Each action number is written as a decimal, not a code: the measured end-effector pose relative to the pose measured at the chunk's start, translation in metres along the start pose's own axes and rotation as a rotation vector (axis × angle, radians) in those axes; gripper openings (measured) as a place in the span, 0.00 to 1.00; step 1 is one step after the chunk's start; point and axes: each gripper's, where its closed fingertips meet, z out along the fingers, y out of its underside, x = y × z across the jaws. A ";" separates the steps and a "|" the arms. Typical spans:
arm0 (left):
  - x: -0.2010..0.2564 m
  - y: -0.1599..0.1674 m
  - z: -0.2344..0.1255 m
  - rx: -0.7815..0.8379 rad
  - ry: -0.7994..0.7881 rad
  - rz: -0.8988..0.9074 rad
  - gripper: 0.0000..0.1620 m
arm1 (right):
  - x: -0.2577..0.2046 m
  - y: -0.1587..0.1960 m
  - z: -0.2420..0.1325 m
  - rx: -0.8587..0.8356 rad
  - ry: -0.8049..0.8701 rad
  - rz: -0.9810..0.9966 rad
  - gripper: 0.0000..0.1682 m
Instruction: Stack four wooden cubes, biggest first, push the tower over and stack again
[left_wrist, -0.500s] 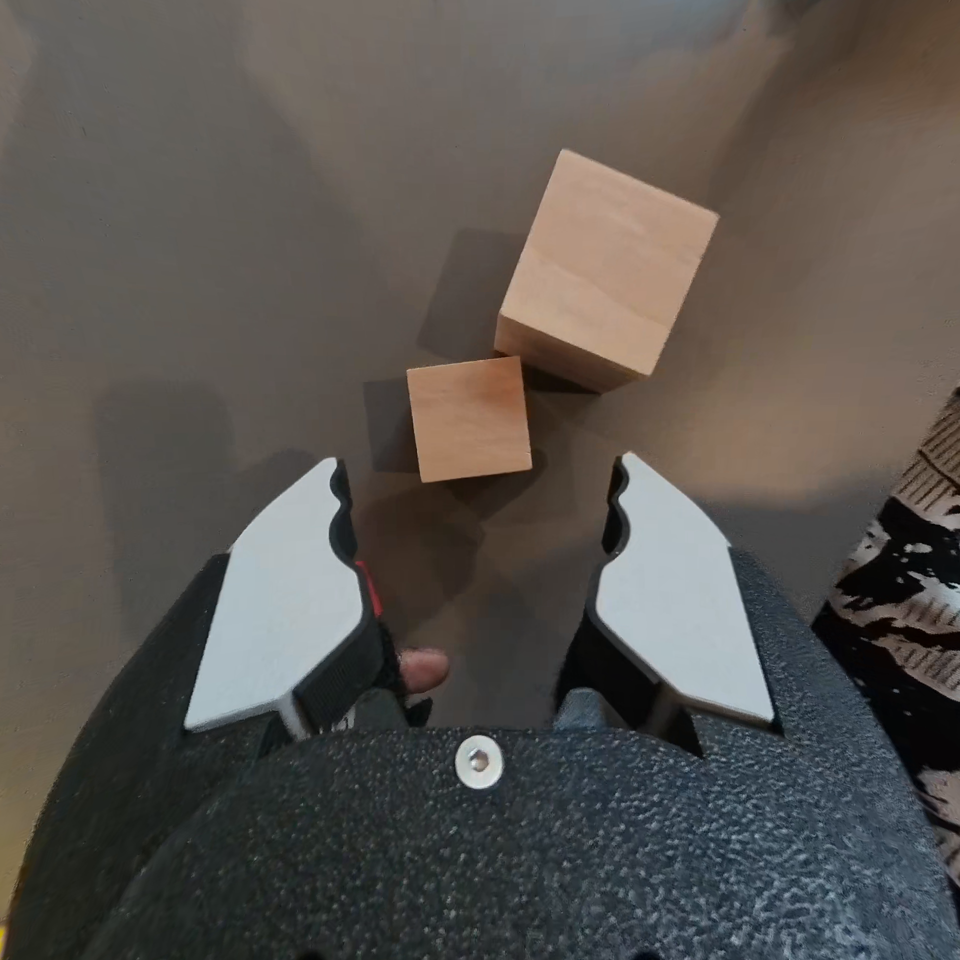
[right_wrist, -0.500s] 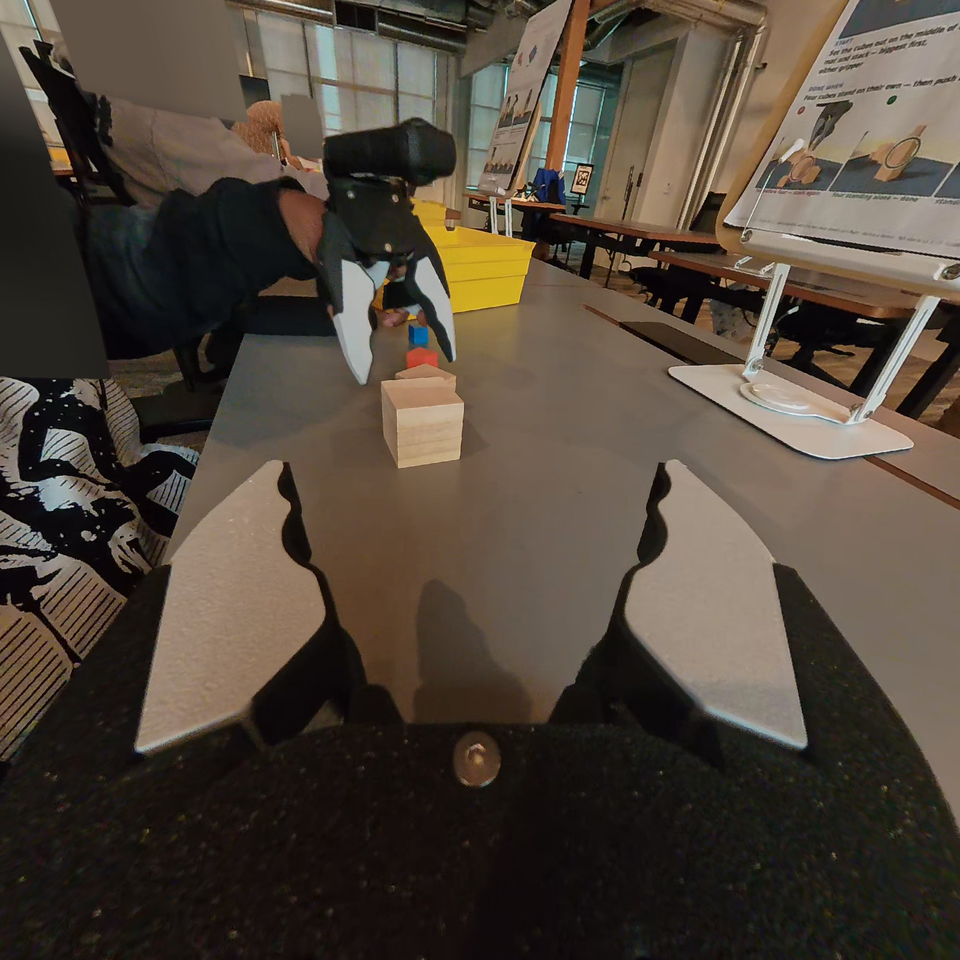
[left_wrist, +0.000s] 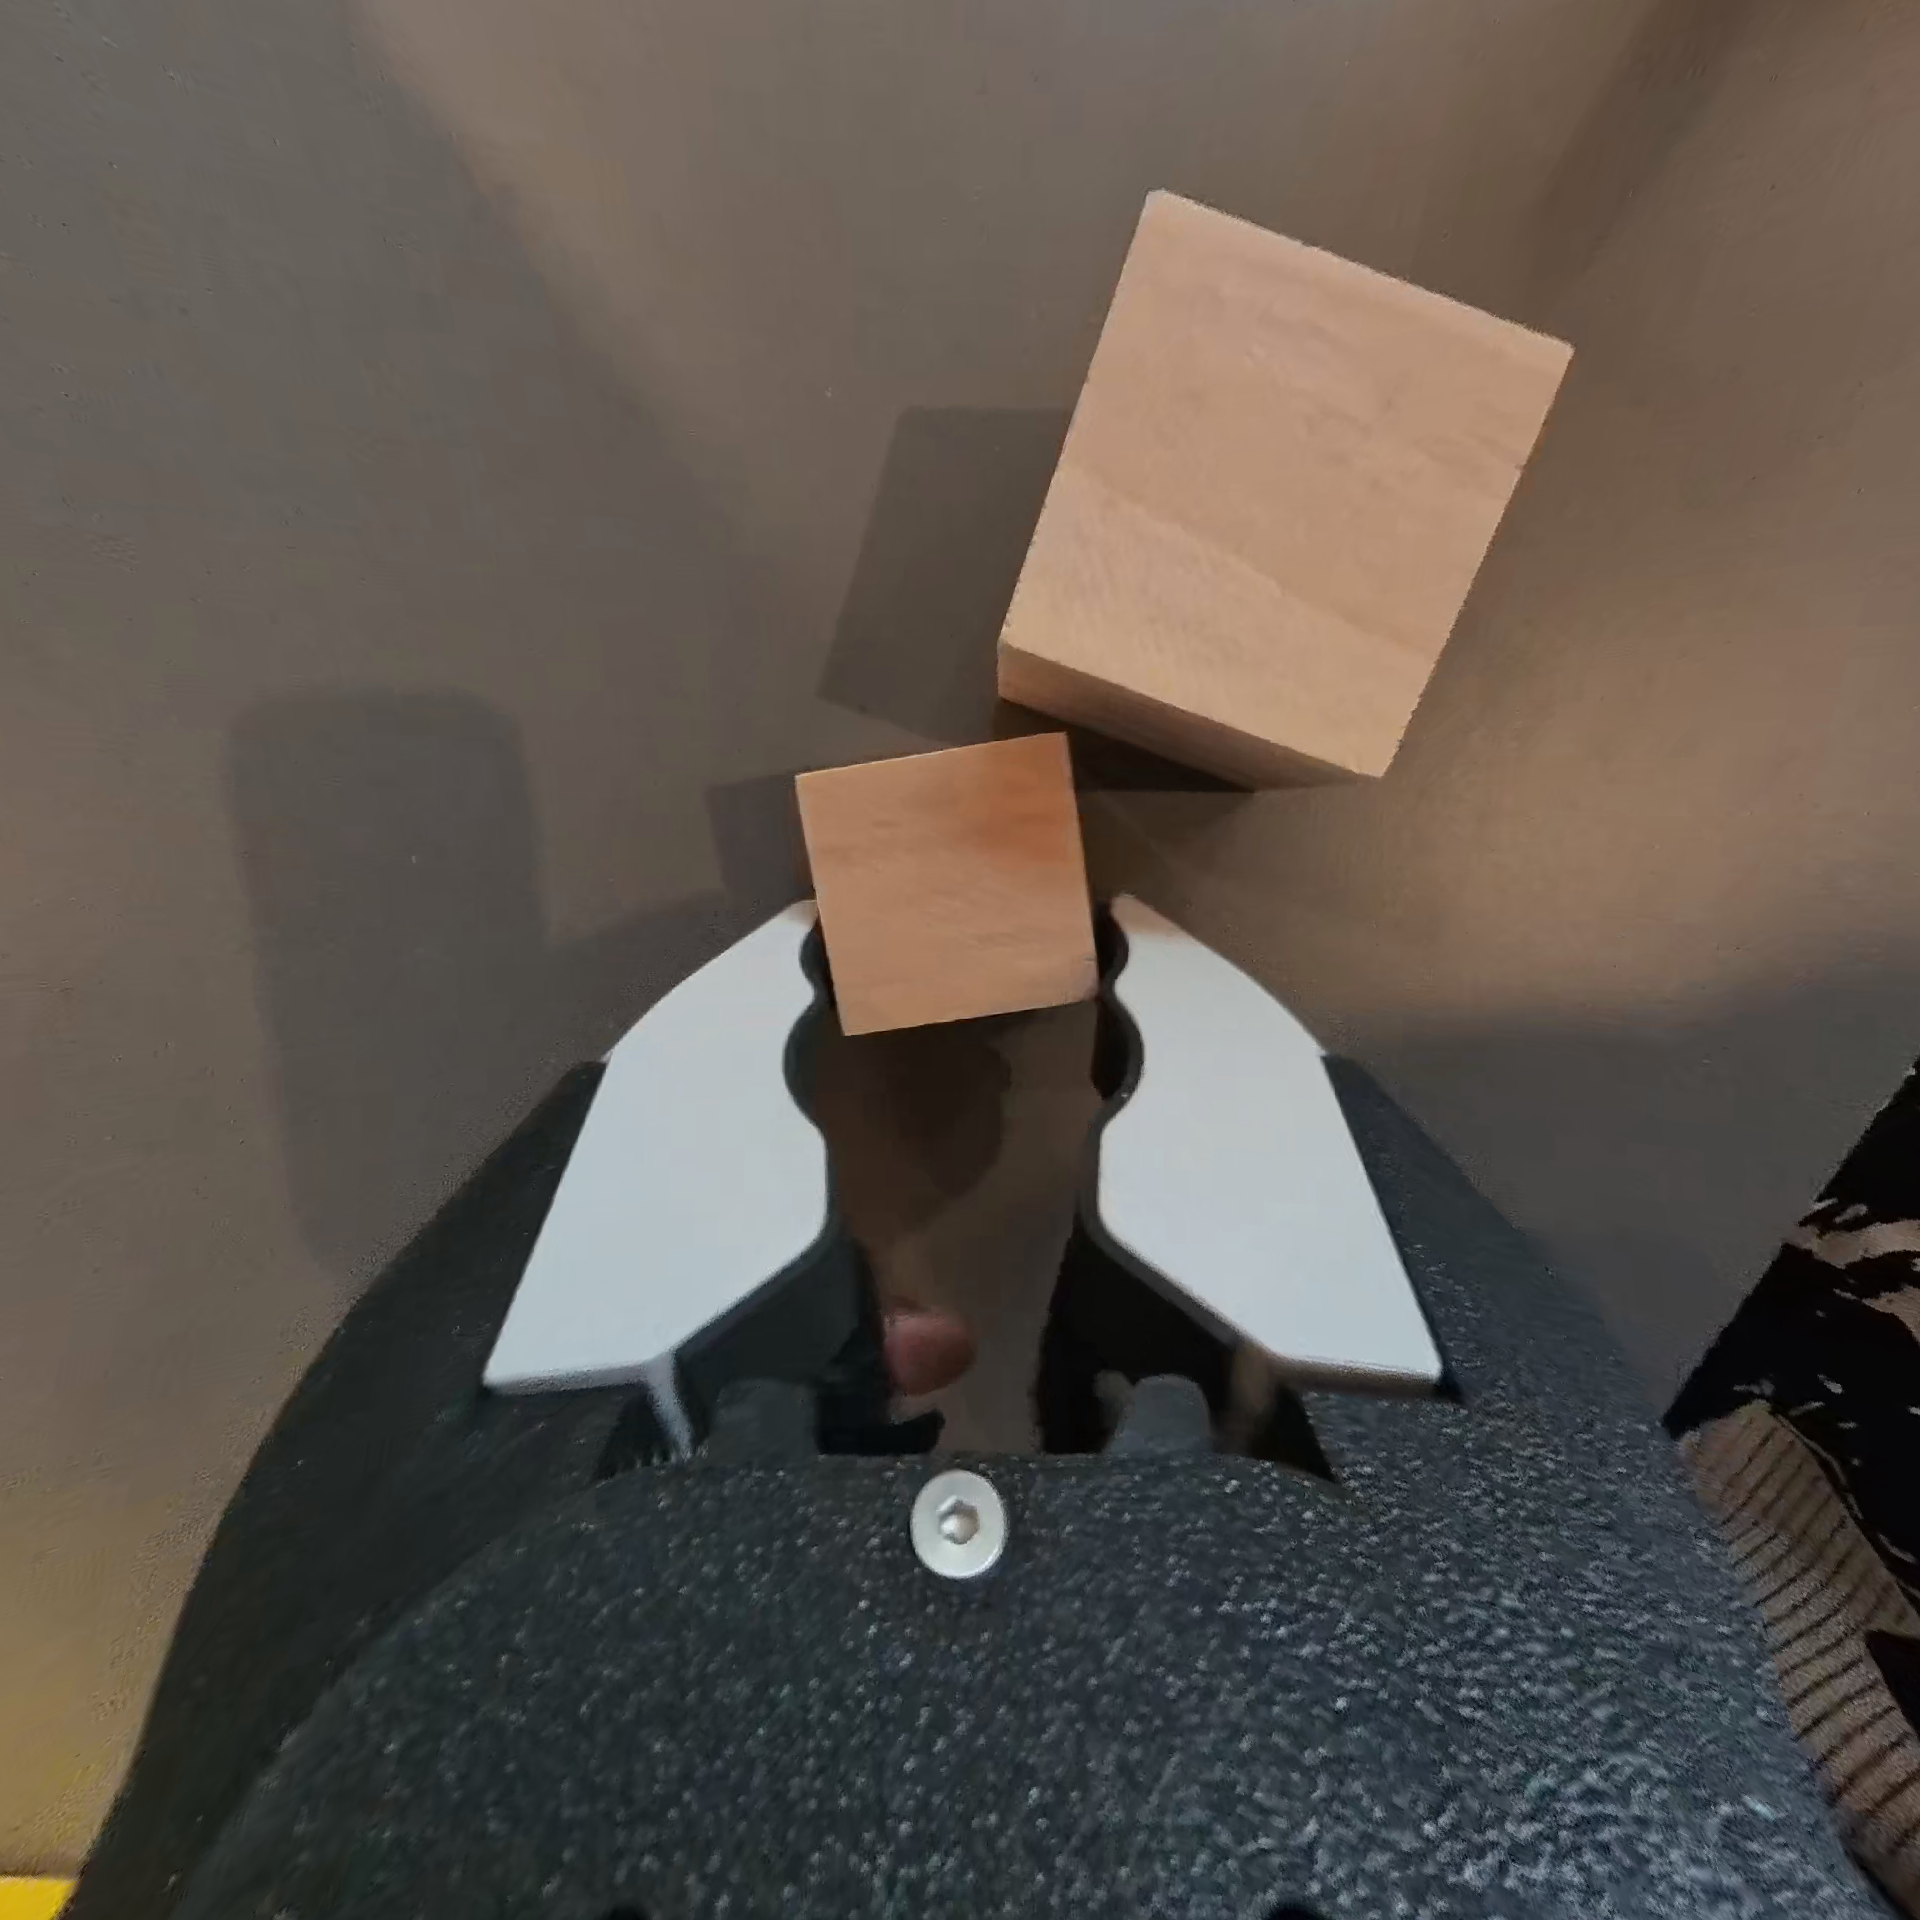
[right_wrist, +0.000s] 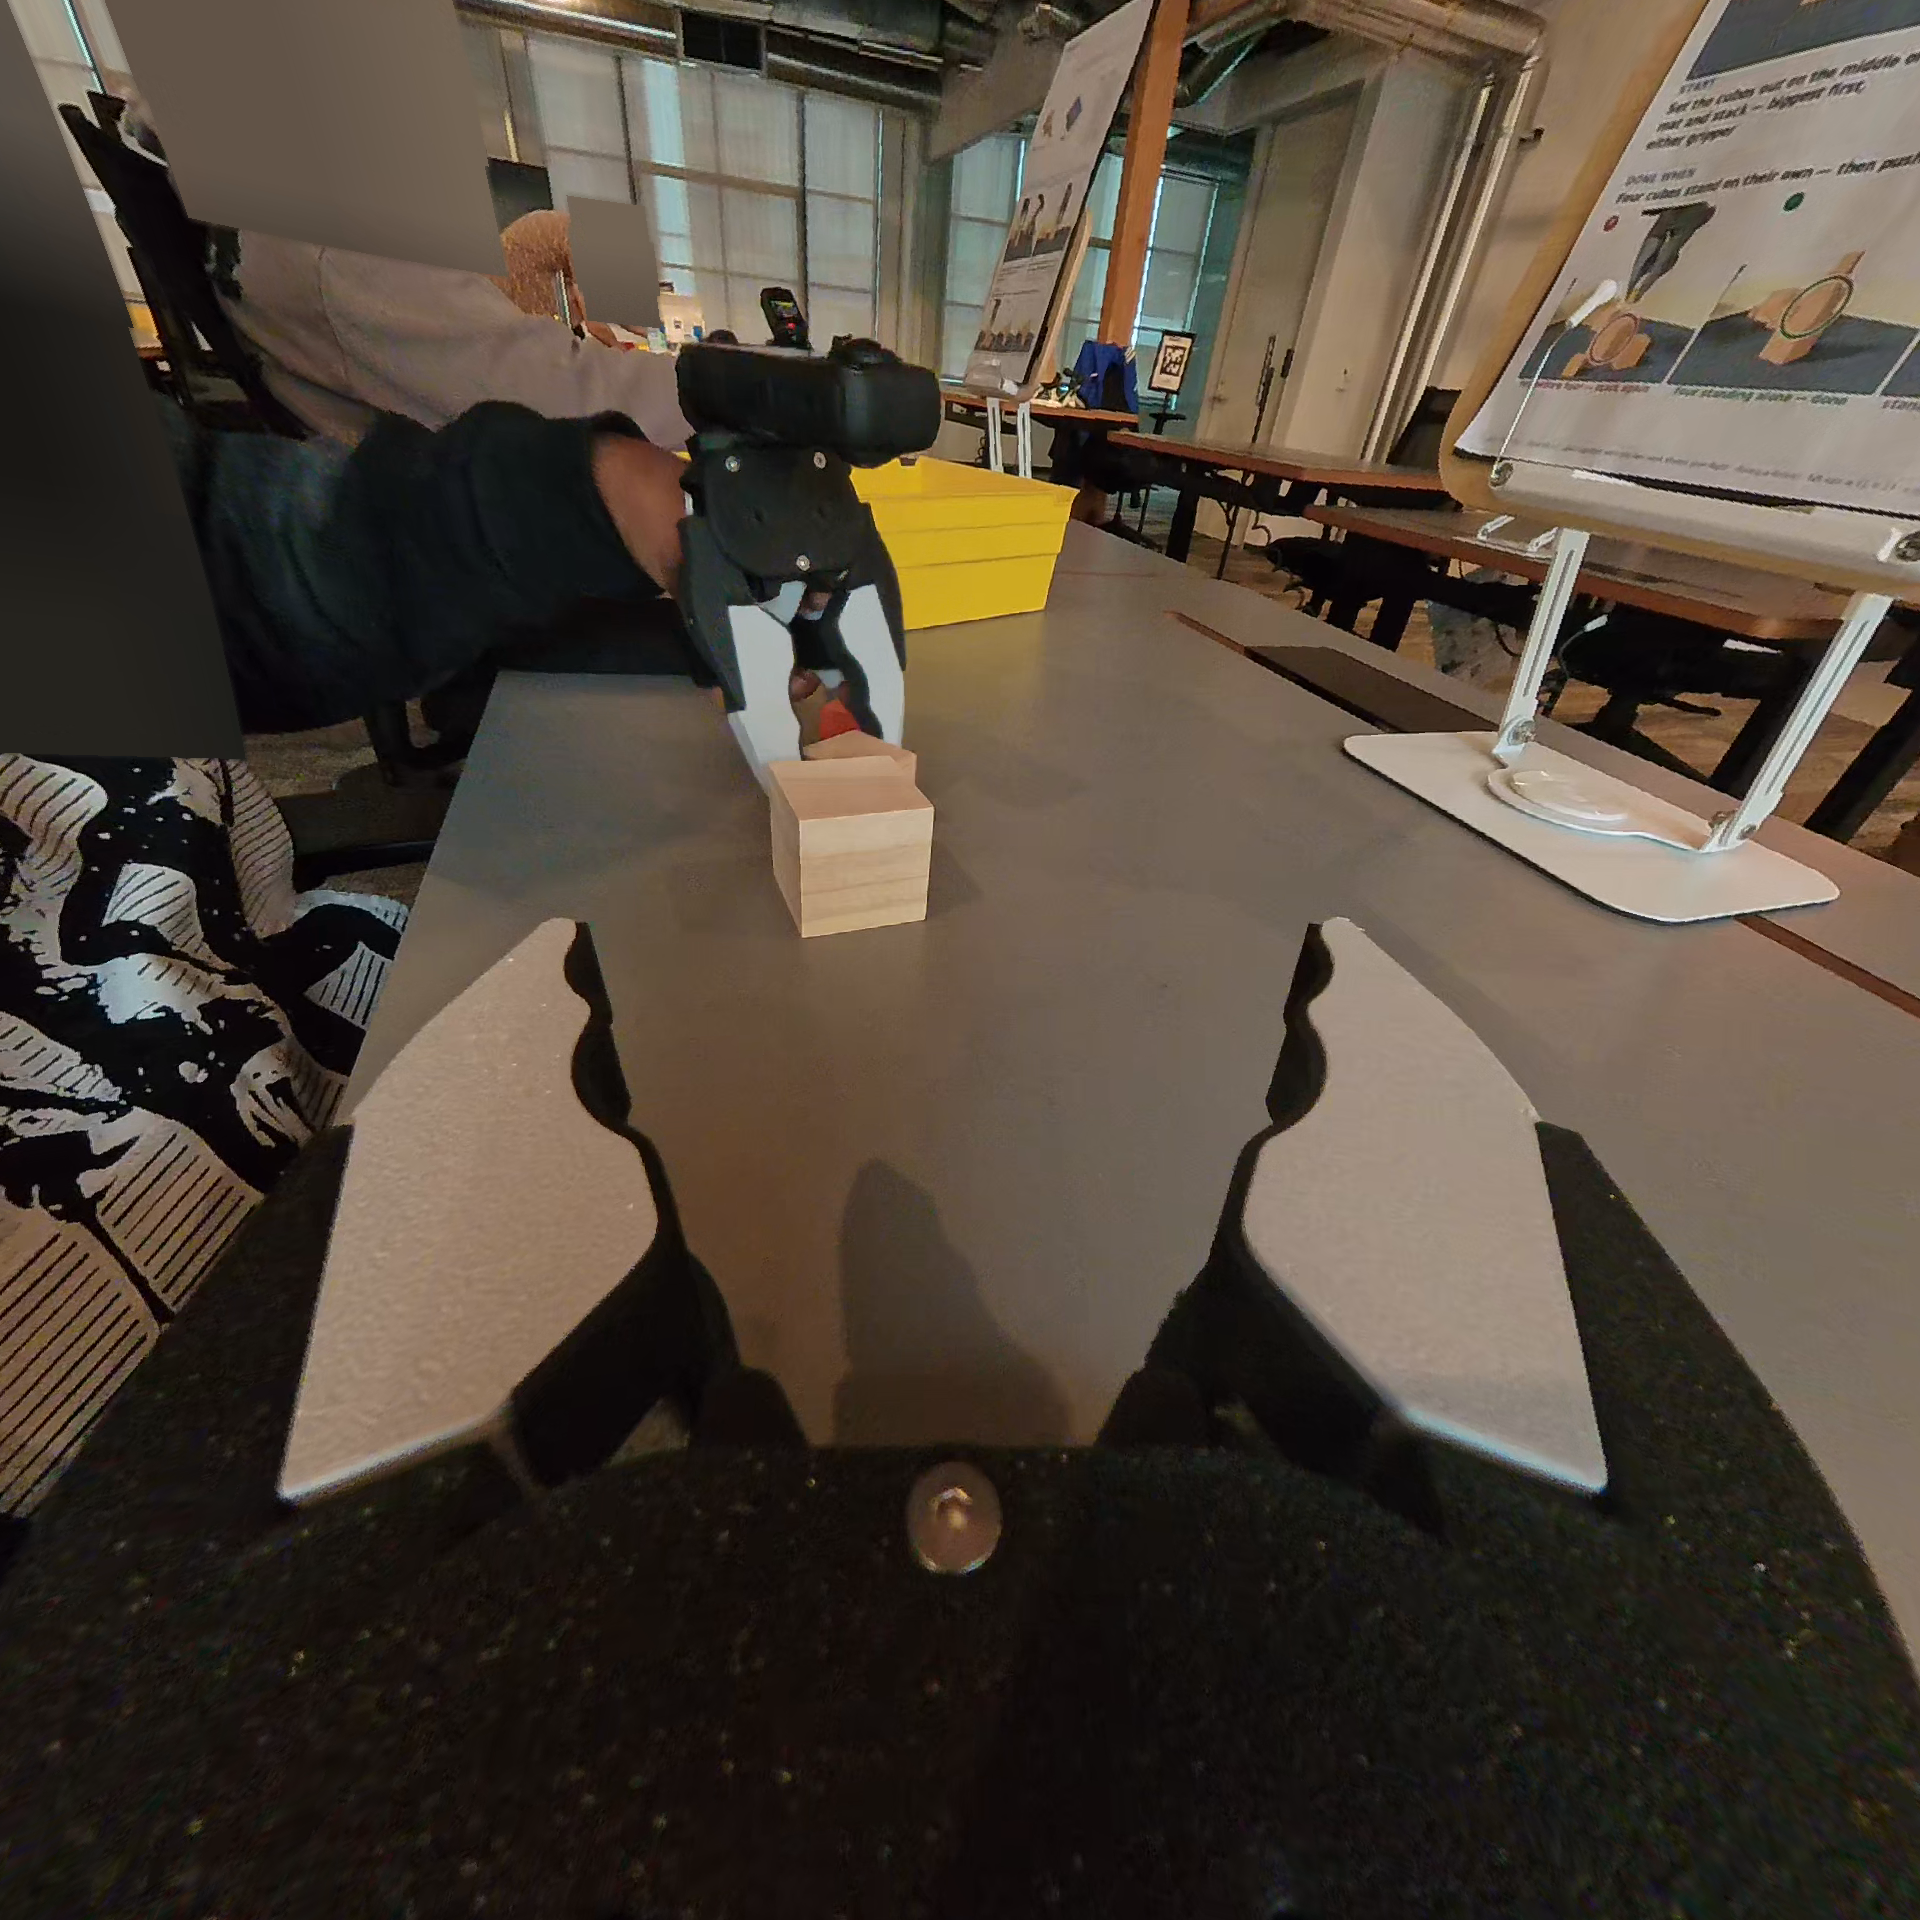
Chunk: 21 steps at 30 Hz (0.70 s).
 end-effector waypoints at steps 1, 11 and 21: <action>0.000 0.000 0.000 0.003 0.000 0.001 0.29 | 0.000 0.000 0.000 0.000 -0.001 0.000 0.73; 0.001 -0.006 -0.023 0.067 0.005 0.046 0.28 | 0.000 0.001 0.001 -0.004 -0.003 0.004 0.72; 0.019 -0.041 -0.070 0.115 0.068 0.157 0.28 | -0.001 0.000 0.001 -0.005 -0.003 -0.002 0.71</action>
